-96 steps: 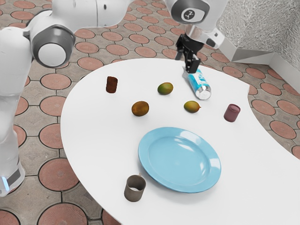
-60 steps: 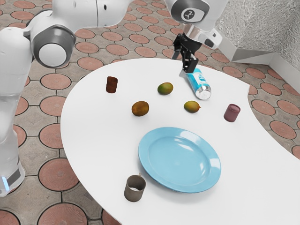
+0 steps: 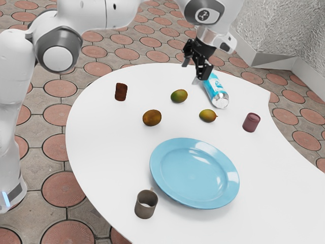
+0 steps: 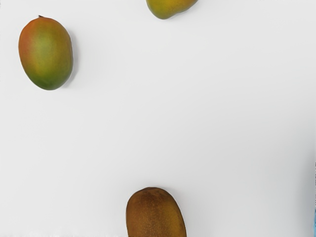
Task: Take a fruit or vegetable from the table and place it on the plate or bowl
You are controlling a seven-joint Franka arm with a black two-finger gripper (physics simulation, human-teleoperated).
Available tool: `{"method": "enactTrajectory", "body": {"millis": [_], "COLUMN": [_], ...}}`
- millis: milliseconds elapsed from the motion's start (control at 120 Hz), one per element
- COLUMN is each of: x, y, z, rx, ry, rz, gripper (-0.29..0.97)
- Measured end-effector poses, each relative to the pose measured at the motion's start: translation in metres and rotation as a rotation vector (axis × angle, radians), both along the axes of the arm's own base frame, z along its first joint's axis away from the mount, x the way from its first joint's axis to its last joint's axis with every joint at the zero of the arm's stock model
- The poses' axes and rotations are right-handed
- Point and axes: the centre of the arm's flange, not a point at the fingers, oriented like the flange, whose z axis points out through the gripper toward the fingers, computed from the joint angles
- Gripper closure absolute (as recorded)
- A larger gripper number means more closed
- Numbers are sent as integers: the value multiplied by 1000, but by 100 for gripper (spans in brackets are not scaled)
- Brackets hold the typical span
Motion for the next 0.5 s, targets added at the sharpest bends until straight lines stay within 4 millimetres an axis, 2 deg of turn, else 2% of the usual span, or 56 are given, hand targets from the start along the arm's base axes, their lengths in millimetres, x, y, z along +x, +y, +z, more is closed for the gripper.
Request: {"method": "enactTrajectory", "body": {"millis": [275,400,500], "x": [-1,-6,-6], "y": [-3,-20,-23], "z": [-2,8,8], "rx": [-27,-34,-43], "ry": [-4,-21,-18], "rz": [54,27,4], "gripper": [0,0,0]}}
